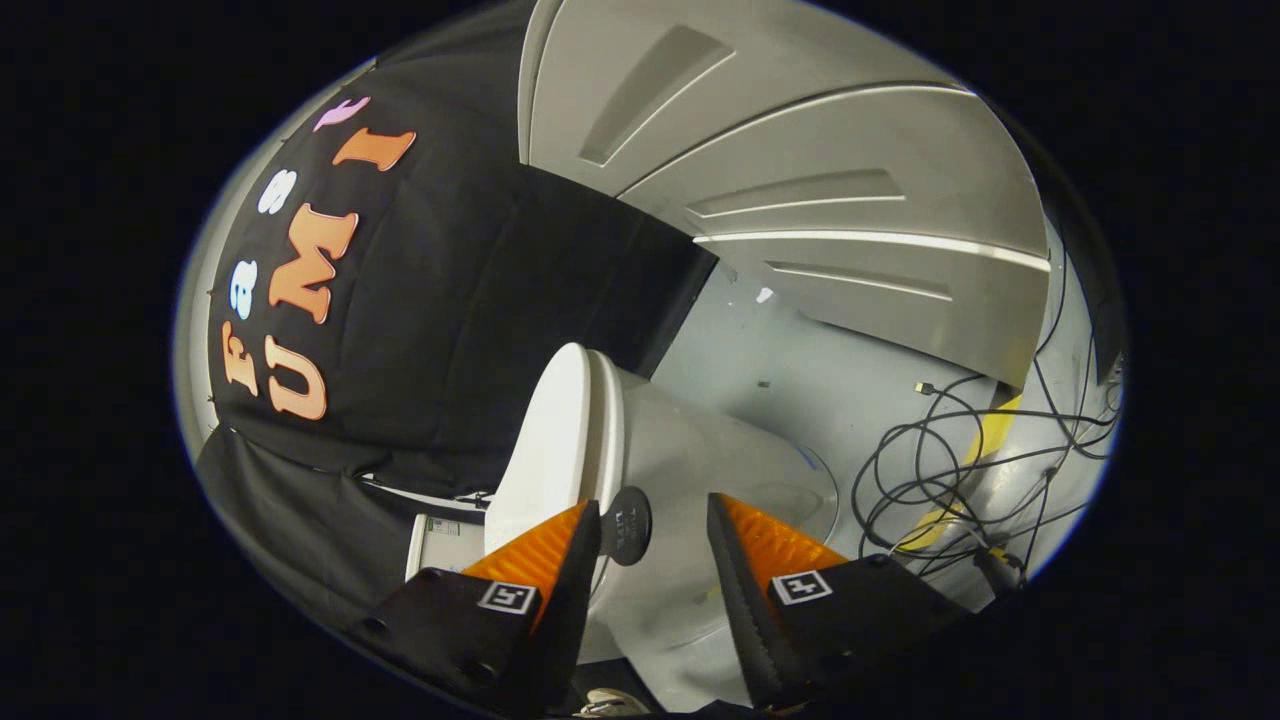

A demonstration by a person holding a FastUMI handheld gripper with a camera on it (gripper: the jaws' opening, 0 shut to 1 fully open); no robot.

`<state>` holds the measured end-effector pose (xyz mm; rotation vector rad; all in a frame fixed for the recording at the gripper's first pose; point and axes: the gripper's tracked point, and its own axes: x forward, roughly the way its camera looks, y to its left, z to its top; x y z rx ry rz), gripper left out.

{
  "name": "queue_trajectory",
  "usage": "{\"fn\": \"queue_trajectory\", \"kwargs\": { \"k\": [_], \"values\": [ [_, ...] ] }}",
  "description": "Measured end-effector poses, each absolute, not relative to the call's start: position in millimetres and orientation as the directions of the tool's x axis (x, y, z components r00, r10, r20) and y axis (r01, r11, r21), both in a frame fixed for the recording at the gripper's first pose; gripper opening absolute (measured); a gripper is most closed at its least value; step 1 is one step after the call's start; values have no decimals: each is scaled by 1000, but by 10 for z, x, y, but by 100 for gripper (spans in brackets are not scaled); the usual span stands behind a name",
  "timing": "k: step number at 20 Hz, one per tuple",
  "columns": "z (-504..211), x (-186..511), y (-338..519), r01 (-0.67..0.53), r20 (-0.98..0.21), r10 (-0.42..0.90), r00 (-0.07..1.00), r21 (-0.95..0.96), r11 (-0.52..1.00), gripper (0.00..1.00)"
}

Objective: Open the toilet lid.

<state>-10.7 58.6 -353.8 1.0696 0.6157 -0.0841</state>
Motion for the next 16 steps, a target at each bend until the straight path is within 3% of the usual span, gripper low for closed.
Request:
{"fn": "queue_trajectory", "kwargs": {
  "k": [3,5,6,10,16],
  "values": [
    [-3520,-64,633,329,-492,249,835,807,491,39],
    [-3541,-36,664,317,-487,275,829,814,486,39],
    [-3517,-34,658,305,-467,274,840,826,474,26],
    [-3464,-28,641,276,-398,352,848,896,348,8],
    [-3475,22,665,311,-443,307,842,865,395,8]
  ]
}}
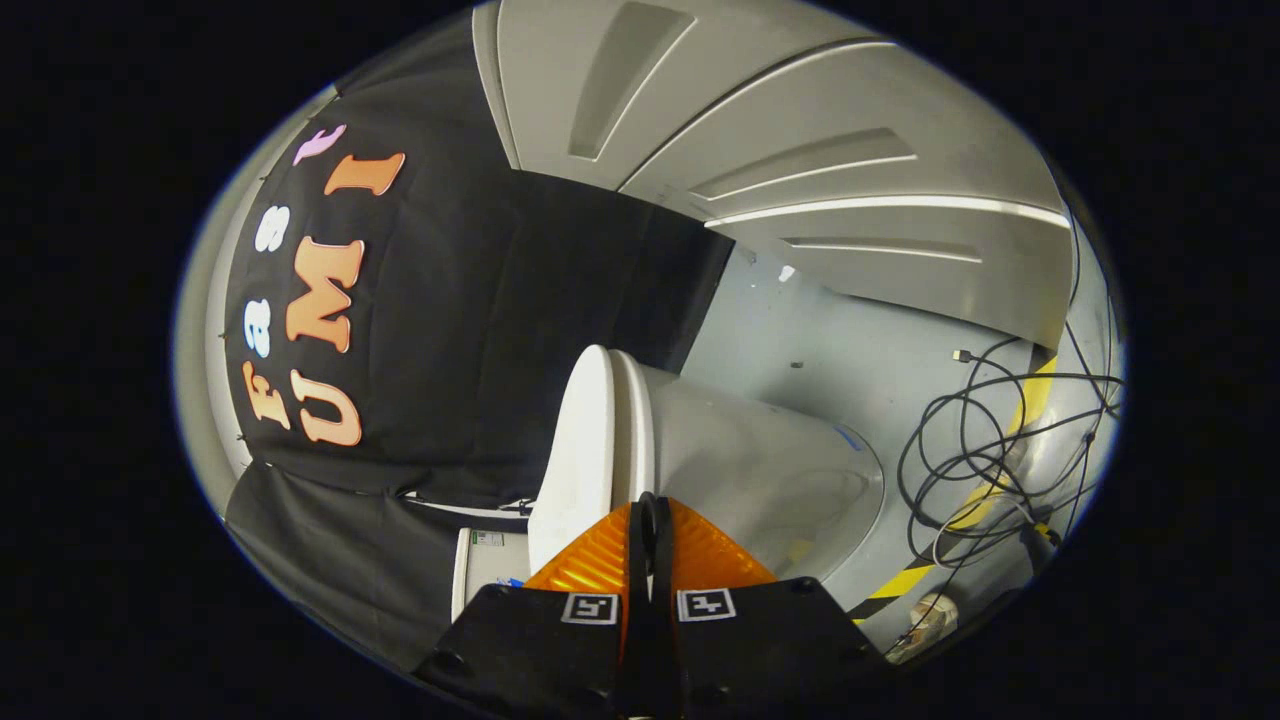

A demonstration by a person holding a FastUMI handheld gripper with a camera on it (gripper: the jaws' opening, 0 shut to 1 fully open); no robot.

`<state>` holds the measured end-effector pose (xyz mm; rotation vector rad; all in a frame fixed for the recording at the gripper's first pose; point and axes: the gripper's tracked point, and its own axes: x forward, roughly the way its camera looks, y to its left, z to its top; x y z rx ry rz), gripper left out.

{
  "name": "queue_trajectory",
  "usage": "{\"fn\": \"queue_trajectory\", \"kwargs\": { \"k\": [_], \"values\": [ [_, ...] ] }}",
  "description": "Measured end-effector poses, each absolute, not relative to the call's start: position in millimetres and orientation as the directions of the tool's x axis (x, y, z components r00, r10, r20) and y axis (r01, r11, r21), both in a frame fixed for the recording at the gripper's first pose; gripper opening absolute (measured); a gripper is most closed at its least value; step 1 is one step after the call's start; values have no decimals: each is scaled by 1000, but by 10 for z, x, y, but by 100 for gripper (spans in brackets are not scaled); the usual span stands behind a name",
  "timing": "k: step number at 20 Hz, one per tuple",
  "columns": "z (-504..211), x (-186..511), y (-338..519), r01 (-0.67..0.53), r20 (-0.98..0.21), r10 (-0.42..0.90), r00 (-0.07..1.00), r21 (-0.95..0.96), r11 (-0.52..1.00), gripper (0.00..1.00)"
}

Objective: Open the toilet lid.

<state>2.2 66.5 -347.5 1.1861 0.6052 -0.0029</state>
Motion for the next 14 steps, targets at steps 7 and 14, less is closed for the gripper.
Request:
{"fn": "queue_trajectory", "kwargs": {
  "k": [7,14],
  "values": [
    [-3340,133,696,285,-453,228,862,805,520,8],
    [-2572,367,823,138,-350,139,927,659,739,7]
  ]
}}
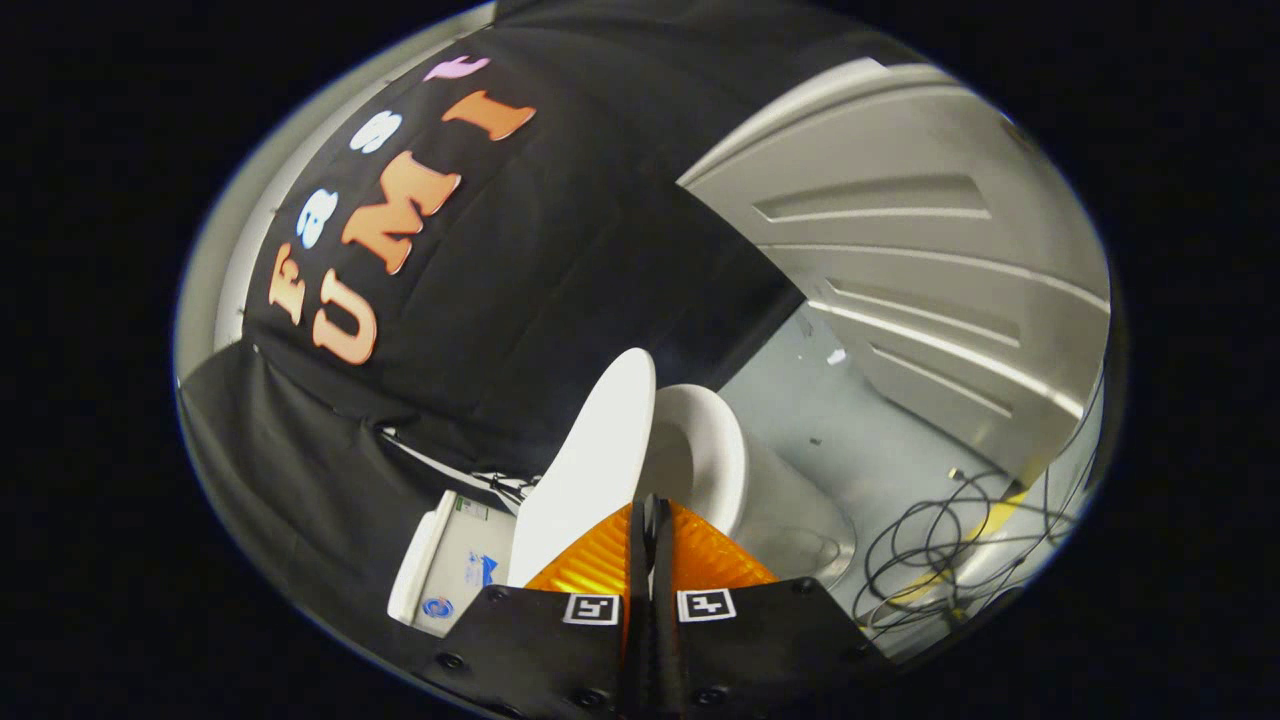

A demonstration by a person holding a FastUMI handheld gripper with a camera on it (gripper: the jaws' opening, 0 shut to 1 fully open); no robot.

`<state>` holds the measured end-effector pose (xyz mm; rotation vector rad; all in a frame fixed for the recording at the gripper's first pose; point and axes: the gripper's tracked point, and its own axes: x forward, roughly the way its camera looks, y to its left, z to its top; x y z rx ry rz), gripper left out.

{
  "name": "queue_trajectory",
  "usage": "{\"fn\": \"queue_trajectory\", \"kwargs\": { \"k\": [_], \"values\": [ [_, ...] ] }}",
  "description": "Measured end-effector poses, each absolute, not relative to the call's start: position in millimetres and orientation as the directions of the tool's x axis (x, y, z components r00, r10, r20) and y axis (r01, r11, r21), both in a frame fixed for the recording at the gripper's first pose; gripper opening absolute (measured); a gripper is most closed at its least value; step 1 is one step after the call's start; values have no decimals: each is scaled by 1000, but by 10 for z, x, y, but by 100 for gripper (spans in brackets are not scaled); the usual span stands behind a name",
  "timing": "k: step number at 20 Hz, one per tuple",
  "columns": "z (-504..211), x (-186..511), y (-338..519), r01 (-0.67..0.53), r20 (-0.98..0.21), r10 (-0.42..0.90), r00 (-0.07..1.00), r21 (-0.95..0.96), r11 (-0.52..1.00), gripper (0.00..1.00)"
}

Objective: Open the toilet lid.

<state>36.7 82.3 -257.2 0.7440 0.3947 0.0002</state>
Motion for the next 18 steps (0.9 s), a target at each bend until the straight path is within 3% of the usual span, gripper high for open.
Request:
{"fn": "queue_trajectory", "kwargs": {
  "k": [6,9,14,18],
  "values": [
    [-1784,388,1151,9,-250,176,952,599,800,8],
    [-1539,396,1401,-46,-243,177,954,464,884,8],
    [-930,387,1860,-137,-208,254,945,457,879,8],
    [-722,410,2121,-158,-219,232,948,310,937,8]
  ]
}}
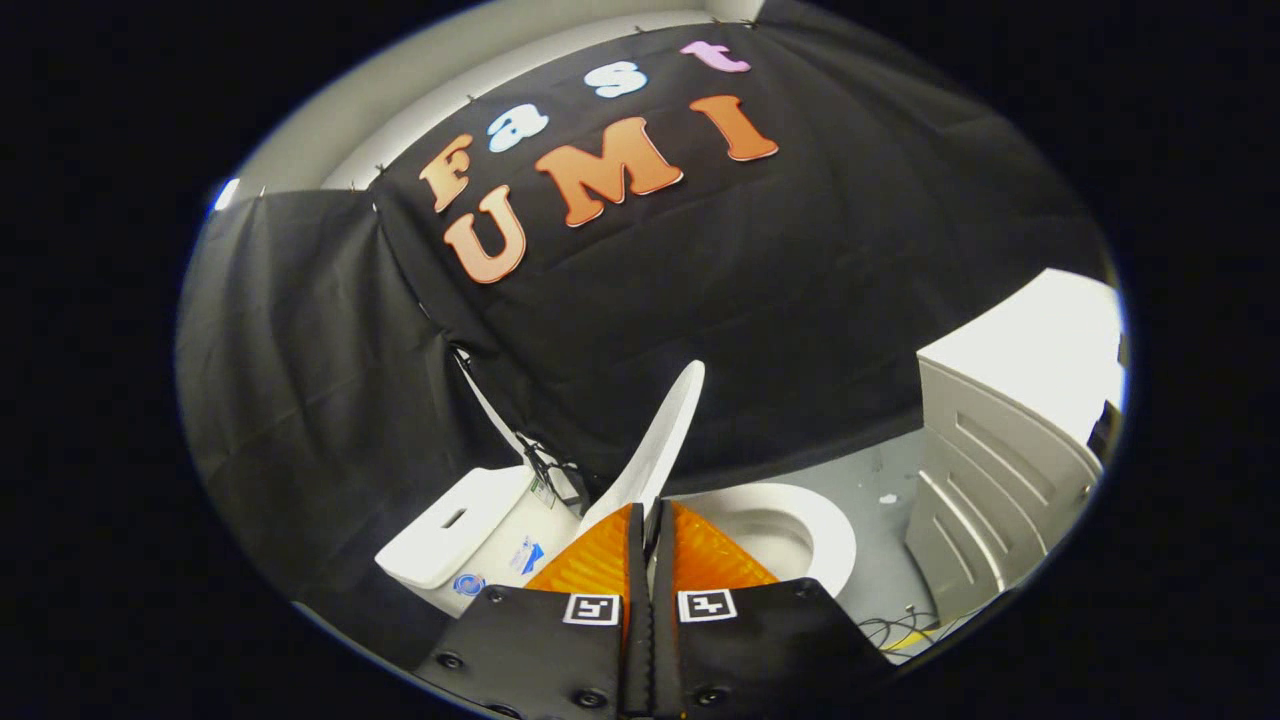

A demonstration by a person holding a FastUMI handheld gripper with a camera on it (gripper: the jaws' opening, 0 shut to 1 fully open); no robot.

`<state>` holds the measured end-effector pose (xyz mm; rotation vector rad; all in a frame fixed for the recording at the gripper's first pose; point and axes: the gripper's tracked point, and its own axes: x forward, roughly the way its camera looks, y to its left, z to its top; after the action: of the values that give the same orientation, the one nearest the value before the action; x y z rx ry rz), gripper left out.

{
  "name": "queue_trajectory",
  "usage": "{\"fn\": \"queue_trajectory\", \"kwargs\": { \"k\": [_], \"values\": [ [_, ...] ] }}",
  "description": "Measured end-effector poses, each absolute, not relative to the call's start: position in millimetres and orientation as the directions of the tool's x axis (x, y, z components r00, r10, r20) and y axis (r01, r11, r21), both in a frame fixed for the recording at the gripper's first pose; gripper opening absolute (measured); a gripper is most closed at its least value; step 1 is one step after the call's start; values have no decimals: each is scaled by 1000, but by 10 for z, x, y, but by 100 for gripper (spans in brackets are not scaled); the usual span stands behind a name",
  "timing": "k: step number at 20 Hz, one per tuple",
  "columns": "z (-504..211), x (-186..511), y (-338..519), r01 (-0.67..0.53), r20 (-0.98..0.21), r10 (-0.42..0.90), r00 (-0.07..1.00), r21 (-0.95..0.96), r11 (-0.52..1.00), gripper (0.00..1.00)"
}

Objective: Open the toilet lid.

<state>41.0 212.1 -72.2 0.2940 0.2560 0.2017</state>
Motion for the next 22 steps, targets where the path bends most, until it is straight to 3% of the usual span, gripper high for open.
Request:
{"fn": "queue_trajectory", "kwargs": {
  "k": [14,22],
  "values": [
    [-2,378,3187,-280,-193,280,941,27,960,8],
    [262,363,3886,-351,-197,337,921,-40,936,8]
  ]
}}
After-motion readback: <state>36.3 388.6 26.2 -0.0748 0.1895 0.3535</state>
